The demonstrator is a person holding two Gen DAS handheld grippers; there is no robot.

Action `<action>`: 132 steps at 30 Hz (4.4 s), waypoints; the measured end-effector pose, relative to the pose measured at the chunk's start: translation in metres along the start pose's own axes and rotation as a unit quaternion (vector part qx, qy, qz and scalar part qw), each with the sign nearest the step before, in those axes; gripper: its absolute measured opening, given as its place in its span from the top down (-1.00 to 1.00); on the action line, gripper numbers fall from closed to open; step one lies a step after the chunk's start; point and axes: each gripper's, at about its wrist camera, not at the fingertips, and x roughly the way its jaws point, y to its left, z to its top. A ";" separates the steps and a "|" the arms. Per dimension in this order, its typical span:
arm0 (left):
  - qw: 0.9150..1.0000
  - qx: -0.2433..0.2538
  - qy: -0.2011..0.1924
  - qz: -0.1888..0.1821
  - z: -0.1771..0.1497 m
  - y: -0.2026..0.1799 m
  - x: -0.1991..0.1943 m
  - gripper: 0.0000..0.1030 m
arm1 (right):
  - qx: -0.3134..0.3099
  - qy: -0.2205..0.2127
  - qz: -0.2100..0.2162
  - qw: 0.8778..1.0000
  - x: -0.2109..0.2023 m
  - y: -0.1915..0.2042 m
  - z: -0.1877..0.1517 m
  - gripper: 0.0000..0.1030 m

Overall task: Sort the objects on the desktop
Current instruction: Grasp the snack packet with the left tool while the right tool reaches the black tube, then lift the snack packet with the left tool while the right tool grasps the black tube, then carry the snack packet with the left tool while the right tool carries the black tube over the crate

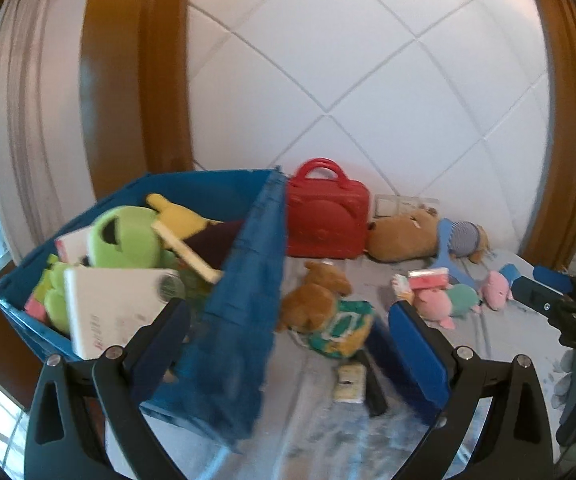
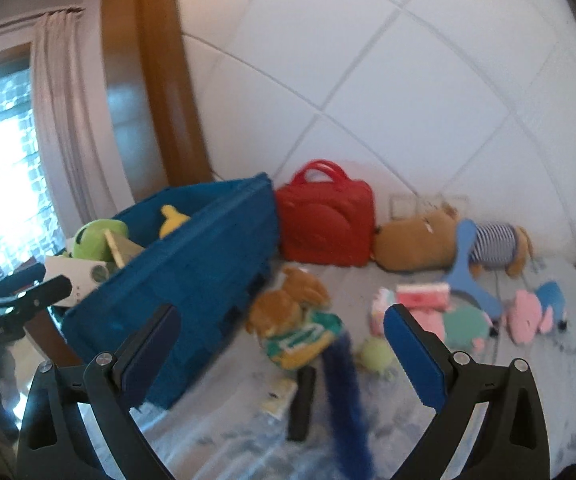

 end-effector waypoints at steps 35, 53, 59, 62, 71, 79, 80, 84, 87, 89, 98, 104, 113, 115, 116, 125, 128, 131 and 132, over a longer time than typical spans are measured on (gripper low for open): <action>0.971 0.018 0.231 -0.060 -0.147 -0.065 0.221 -0.48 | 0.103 0.207 -0.095 0.968 0.074 -0.119 -0.127 -0.63; 0.960 0.013 0.275 -0.055 -0.190 -0.043 0.287 0.43 | 0.052 0.265 -0.039 0.962 0.200 -0.073 -0.150 0.28; 0.958 0.005 0.283 -0.035 -0.207 -0.016 0.263 0.43 | 0.034 0.286 -0.019 0.957 0.234 -0.035 -0.160 0.28; 0.960 0.017 0.279 -0.029 -0.211 -0.015 0.259 0.43 | 0.028 0.297 -0.023 0.954 0.249 -0.026 -0.167 0.28; 0.961 0.013 0.273 -0.030 -0.214 -0.013 0.264 0.42 | -0.007 0.317 -0.037 0.948 0.281 -0.012 -0.182 0.26; 0.961 0.003 0.274 -0.030 -0.213 -0.013 0.271 0.39 | -0.018 0.317 -0.038 0.947 0.277 -0.012 -0.182 0.27; 0.961 0.002 0.274 -0.029 -0.213 -0.013 0.271 0.38 | -0.017 0.317 -0.038 0.947 0.277 -0.013 -0.181 0.27; 0.962 0.006 0.270 -0.024 -0.214 -0.016 0.270 0.38 | -0.025 0.312 -0.044 0.949 0.273 -0.011 -0.181 0.27; 0.963 0.005 0.269 -0.026 -0.211 -0.018 0.265 0.53 | -0.027 0.315 -0.049 0.947 0.268 -0.011 -0.180 0.29; 0.964 0.004 0.264 -0.030 -0.205 -0.020 0.257 0.53 | -0.021 0.316 -0.049 0.947 0.259 -0.014 -0.179 0.30; 0.978 0.003 0.202 -0.044 -0.157 -0.036 0.200 0.53 | -0.023 0.268 -0.044 0.962 0.191 -0.019 -0.137 0.33; 0.986 0.002 0.160 -0.053 -0.124 -0.047 0.161 0.53 | -0.038 0.217 -0.035 0.975 0.155 -0.008 -0.098 0.33; 0.996 -0.002 0.076 -0.039 -0.065 -0.057 0.094 0.53 | -0.084 0.144 -0.007 0.986 0.095 0.008 -0.038 0.33; 0.998 0.001 0.052 -0.030 -0.045 -0.049 0.082 0.53 | -0.100 0.126 0.000 0.987 0.083 0.015 -0.021 0.33; 0.999 0.002 0.040 -0.025 -0.034 -0.045 0.076 0.53 | -0.107 0.117 0.003 0.987 0.078 0.020 -0.013 0.33; 0.998 0.018 -0.060 0.030 0.068 0.016 0.032 0.53 | -0.163 0.018 0.044 0.986 0.066 0.091 0.093 0.33; 0.995 0.017 -0.076 0.063 0.098 0.063 0.028 0.53 | -0.167 -0.018 0.078 0.983 0.075 0.131 0.132 0.33; 0.992 0.010 -0.078 0.095 0.115 0.114 0.029 0.53 | -0.172 -0.034 0.120 0.977 0.094 0.178 0.162 0.33; 0.992 0.006 -0.073 0.105 0.120 0.133 0.030 0.53 | -0.173 -0.034 0.131 0.976 0.104 0.194 0.168 0.33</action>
